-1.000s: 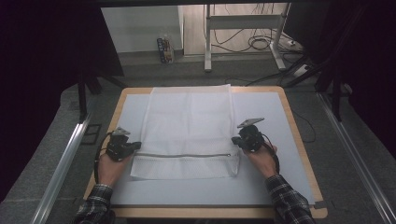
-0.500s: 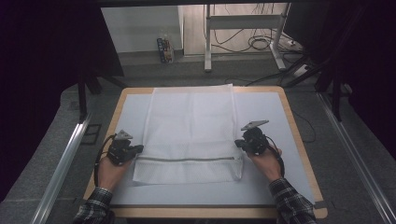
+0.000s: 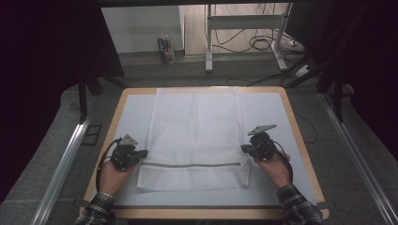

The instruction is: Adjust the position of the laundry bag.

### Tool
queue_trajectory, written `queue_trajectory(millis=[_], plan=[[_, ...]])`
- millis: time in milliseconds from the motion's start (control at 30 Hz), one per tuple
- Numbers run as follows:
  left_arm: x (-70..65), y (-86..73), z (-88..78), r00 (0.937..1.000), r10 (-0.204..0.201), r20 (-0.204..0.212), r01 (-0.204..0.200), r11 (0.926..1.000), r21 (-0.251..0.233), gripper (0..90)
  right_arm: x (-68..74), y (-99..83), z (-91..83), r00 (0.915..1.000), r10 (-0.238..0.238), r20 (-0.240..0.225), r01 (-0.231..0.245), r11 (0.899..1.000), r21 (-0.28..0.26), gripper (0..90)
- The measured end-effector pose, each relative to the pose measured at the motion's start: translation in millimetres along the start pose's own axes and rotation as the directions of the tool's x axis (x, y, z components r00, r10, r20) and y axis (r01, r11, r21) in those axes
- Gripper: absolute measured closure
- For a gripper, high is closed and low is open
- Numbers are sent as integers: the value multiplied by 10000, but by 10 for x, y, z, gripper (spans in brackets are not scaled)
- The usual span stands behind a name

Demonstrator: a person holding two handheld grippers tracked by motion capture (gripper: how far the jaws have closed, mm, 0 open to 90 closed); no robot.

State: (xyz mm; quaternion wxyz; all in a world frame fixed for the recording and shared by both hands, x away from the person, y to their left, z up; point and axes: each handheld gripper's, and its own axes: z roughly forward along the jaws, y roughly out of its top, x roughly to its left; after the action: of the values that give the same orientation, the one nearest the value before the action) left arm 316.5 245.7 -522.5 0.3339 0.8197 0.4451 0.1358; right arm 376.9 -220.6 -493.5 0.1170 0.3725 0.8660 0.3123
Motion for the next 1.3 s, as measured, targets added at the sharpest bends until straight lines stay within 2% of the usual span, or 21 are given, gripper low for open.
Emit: queue_trajectory(millis=[167, 333, 567, 1300], plan=[[-78, 24, 21, 9995, 309, 21, -309, 9993, 187, 893, 6, -66, -57, 10000, 50, 39, -50, 9999, 124, 880], [-133, 15, 21, 9995, 240, 190, -243, 9996, 164, 893, -7, -120, -107, 9999, 107, 40, -107, 9999, 118, 880], [-259, -4, 25, 9985, 378, 404, -389, 9989, 261, 893, -27, -241, -210, 9994, 339, 8, -339, 9993, 152, 879], [-429, -65, -11, 9955, 688, 649, -709, 9970, 308, 891, 2, -452, -362, 9987, 469, -178, -465, 9987, 213, 878]])
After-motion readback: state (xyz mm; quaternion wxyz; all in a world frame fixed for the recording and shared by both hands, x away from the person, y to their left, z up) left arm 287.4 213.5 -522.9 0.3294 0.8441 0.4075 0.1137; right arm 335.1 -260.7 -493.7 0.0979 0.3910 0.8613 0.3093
